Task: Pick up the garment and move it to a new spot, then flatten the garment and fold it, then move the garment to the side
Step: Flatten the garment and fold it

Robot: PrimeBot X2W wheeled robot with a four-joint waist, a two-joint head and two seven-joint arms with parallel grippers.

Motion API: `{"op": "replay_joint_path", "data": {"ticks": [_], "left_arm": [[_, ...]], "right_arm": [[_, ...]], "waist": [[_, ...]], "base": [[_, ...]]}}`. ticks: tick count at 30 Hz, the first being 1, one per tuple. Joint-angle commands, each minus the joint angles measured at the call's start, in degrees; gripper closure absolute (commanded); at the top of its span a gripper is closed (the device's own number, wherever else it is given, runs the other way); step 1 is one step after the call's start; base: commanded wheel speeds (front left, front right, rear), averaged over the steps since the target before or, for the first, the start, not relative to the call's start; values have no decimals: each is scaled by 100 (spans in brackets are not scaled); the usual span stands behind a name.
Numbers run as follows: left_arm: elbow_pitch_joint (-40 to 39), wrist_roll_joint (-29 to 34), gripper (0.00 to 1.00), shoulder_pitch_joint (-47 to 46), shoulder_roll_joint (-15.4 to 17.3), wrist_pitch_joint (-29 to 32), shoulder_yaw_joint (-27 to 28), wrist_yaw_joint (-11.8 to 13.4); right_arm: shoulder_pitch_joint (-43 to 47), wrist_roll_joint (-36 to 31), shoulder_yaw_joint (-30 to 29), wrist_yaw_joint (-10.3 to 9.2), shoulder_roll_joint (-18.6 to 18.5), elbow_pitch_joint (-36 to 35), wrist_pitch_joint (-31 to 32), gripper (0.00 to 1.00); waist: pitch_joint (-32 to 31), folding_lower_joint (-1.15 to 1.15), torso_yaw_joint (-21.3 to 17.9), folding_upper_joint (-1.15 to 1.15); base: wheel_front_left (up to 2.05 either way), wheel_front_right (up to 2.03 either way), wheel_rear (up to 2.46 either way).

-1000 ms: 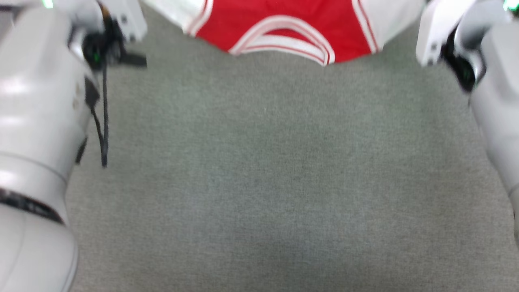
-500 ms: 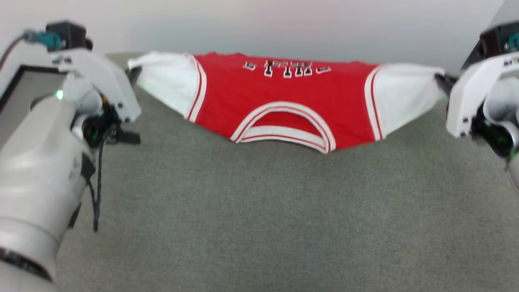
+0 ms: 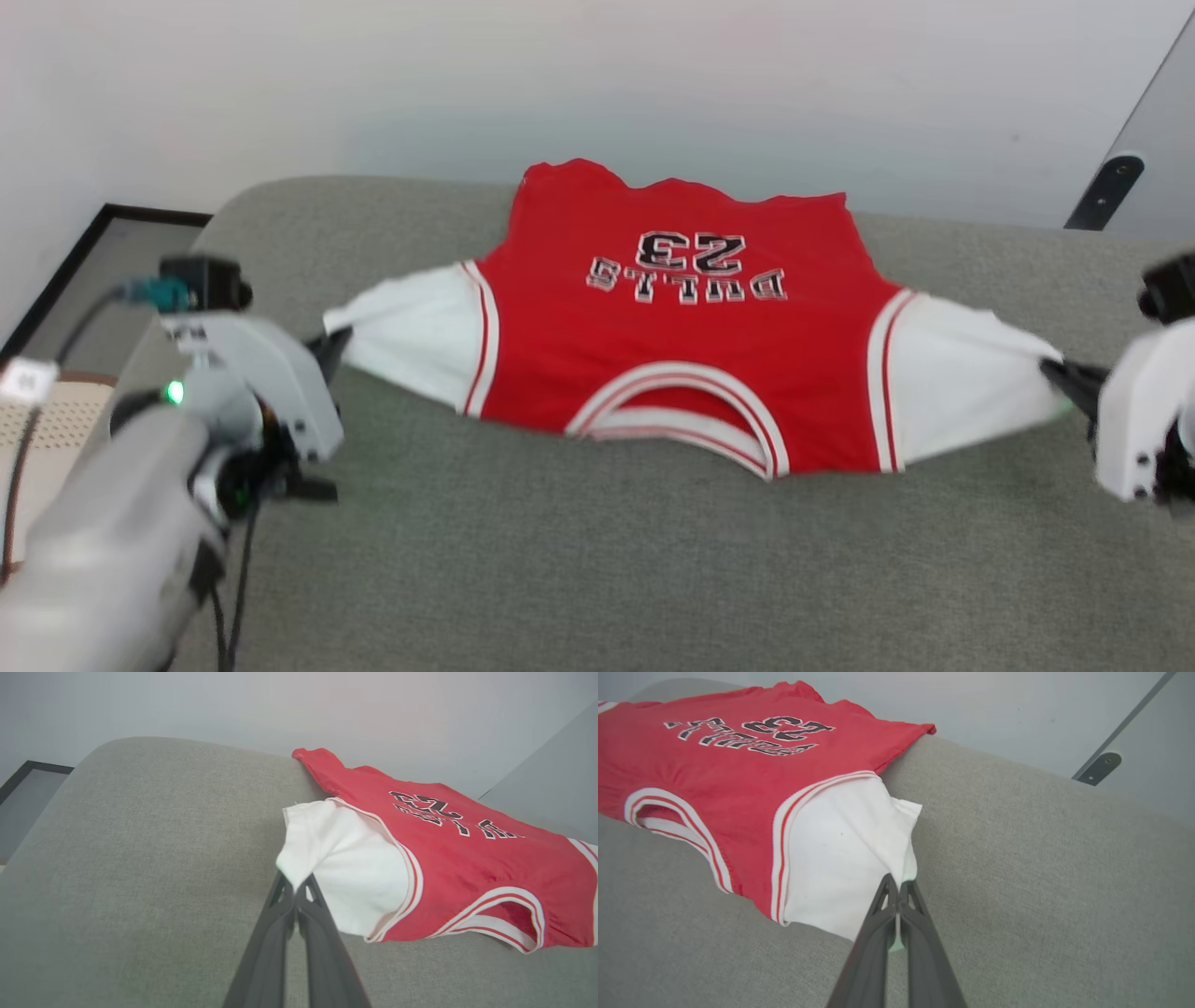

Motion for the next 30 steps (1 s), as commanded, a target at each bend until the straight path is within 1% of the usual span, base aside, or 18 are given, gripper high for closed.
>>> {"op": "replay_joint_path", "data": {"ticks": [1, 5, 11, 14, 17, 20, 24, 27, 30], "left_arm": [[-189, 37, 100, 200, 97, -59, 2, 107], [-1209, -34, 100, 909, 489, -247, 50, 614], [-2924, -127, 100, 2005, 1200, -527, 184, 1544], [-3706, -247, 100, 2547, 1491, -709, 300, 2014], [-4388, -381, 100, 3058, 1686, -881, 382, 2435], [-4887, -468, 100, 3444, 1808, -1050, 459, 2726], [-5284, -540, 100, 3733, 1900, -1190, 534, 2958], [-5426, -572, 100, 3831, 1904, -1249, 557, 3051], [-5431, -538, 100, 3833, 1905, -1214, 525, 3054]], "right_arm": [[196, 56, -136, -9, -44, -105, 34, 100], [930, 77, -581, -9, -80, -654, 207, 100], [1974, -124, -1392, -9, -92, -1420, 579, 100], [2506, -174, -1926, -9, 8, -1805, 813, 100], [3058, -250, -2443, -9, 113, -2239, 1115, 100], [3527, -401, -2890, -9, 266, -2652, 1430, 100], [3882, -553, -3202, -9, 532, -3116, 1851, 100], [3944, -700, -3321, -9, 725, -3338, 2048, 100], [3843, -871, -3314, -9, 841, -3415, 2164, 100]], "waist": [[-26, 0, 28, 0], [-32, 0, 49, 0], [5, 0, 83, 0], [48, 0, 109, 0], [118, 0, 139, 0], [182, 0, 150, 0], [267, 0, 132, 0], [304, 0, 114, 0], [328, 0, 88, 0]], "base": [[0, 0, 0], [0, 0, 0], [0, 0, 0], [0, 0, 0], [0, 0, 0], [0, 0, 0], [0, 0, 0], [0, 0, 0], [0, 0, 0]]}}
